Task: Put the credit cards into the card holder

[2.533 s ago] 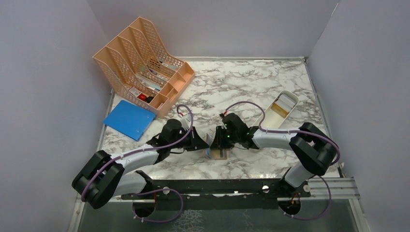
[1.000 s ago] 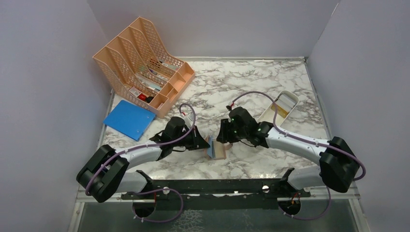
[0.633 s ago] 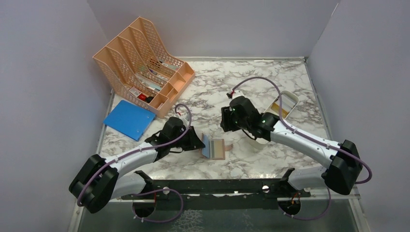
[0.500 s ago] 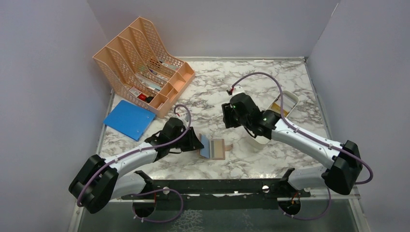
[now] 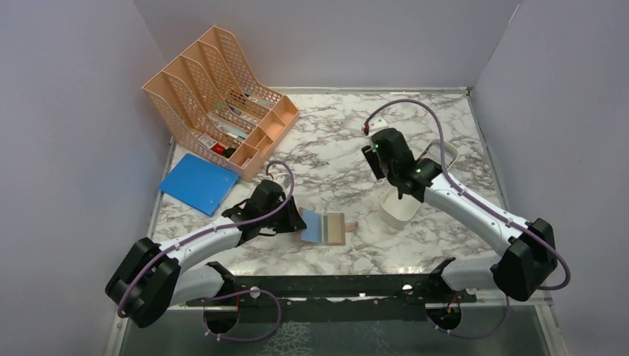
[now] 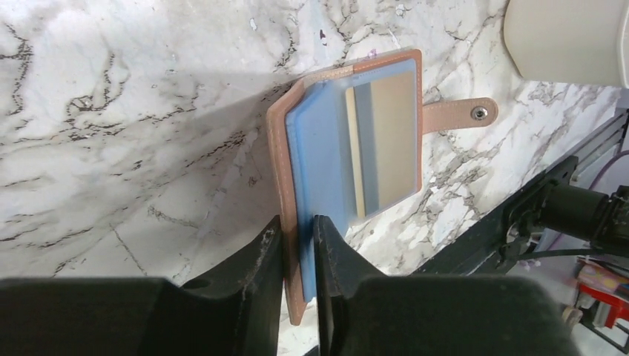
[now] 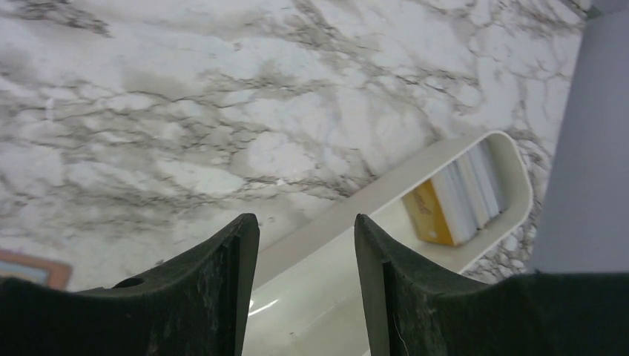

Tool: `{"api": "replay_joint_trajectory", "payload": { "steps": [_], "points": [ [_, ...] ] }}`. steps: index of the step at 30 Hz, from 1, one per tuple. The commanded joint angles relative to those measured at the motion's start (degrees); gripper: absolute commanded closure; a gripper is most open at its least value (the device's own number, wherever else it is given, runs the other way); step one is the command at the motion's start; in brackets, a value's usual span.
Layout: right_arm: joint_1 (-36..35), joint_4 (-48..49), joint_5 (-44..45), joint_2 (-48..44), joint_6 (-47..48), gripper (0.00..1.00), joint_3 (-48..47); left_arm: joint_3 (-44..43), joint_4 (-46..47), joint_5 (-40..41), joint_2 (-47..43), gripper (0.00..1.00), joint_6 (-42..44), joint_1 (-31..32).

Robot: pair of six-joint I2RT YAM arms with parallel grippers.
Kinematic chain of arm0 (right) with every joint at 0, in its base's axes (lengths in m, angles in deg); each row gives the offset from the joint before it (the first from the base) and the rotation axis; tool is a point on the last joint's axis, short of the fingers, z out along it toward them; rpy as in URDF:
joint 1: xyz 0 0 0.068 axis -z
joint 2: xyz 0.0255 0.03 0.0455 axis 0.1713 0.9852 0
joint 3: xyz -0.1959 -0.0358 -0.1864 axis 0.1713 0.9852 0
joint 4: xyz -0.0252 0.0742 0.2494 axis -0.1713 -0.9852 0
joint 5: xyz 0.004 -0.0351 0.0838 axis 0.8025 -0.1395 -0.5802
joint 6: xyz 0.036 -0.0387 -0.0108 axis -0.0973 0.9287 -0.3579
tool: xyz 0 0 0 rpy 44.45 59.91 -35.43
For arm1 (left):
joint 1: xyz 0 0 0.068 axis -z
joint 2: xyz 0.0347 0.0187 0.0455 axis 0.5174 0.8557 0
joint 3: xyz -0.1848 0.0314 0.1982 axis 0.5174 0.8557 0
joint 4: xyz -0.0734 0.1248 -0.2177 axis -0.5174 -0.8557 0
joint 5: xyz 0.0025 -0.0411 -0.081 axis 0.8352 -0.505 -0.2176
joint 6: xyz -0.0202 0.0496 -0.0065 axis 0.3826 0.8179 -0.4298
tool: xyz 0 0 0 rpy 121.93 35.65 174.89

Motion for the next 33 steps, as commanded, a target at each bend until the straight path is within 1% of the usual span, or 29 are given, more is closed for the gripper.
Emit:
{"api": "replay_joint_trajectory", "payload": {
  "steps": [1, 6, 8, 12, 16, 19, 21, 29, 33],
  "points": [
    [6.68, 3.66, 0.52, -1.19, 9.19, 0.45, 0.72, -0.44, 0.15, 0.3, -1.18, 0.82, 1.93, 0.15],
    [16.39, 4.68, -2.87, 0.02, 13.46, 0.46, 1.56, 0.41, 2.55, -3.14, -0.01, 0.95, 1.69, 0.17],
    [19.85, 5.85, -6.24, 0.27, 16.32, 0.46, 2.71, 0.56, 3.34, -4.25, 0.68, 1.0, 1.61, 0.12],
    [24.59, 7.72, -9.01, 2.56, 20.21, 0.46, 3.87, 0.91, 6.43, -7.01, 0.64, 1.0, 0.59, 0.17],
    [28.09, 7.98, -12.29, 5.02, 22.09, 0.46, 4.06, 0.0, 8.24, -7.71, 0.23, 1.0, -0.57, 0.17],
    [29.38, 7.28, -14.1, 6.54, 27.55, 0.46, 5.14, -1.19, 7.82, -7.73, 0.95, 1.0, -0.33, 0.17],
    [29.78, 7.86, -13.35, 7.87, 29.9, 0.45, 5.41, -1.52, 7.25, -7.37, 1.62, 1.0, 0.14, 0.17],
    [31.62, 11.55, -12.03, 11.8, 31.73, 0.45, 5.96, -1.64, 7.22, -7.17, 3.46, 1.0, 0.53, 0.17],
    [32.47, 14.12, -9.87, 12.91, 32.75, 0.45, 6.98, -1.89, 7.81, -7.89, 3.76, 1.0, 0.14, 0.17]
  ]
}}
